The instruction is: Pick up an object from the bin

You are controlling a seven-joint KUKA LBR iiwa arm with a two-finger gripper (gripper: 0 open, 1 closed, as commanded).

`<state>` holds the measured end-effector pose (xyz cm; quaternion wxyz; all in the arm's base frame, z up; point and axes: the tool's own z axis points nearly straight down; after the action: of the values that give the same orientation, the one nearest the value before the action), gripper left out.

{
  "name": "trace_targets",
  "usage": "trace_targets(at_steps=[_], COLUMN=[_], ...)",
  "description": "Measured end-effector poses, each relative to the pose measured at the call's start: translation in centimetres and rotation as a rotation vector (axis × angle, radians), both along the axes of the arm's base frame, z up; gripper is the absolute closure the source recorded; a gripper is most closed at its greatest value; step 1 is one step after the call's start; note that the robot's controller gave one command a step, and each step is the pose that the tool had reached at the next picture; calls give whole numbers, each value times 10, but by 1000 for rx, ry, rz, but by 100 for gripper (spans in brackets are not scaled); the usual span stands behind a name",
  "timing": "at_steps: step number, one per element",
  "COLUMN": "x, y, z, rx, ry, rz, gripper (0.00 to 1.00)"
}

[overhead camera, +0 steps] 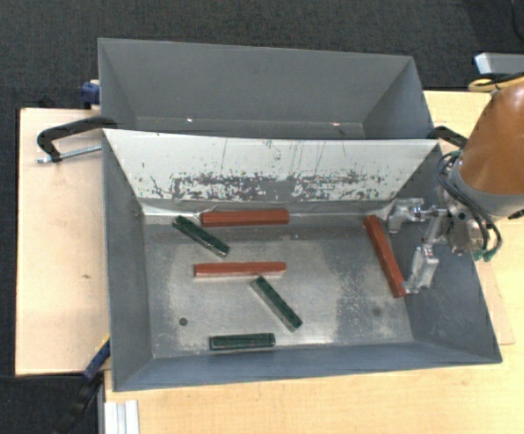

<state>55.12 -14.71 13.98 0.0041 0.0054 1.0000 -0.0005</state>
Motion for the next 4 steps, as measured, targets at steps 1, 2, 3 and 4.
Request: trace_targets(at_steps=[1, 2, 3, 4], x=[10, -20, -33, -50], y=[6, 5, 3, -4], z=[-30, -44, -51, -17], rx=[2, 3, 3, 2], ry=[9, 6, 9, 7], rz=[-68, -125, -141, -130], gripper=[0, 0, 0, 0])
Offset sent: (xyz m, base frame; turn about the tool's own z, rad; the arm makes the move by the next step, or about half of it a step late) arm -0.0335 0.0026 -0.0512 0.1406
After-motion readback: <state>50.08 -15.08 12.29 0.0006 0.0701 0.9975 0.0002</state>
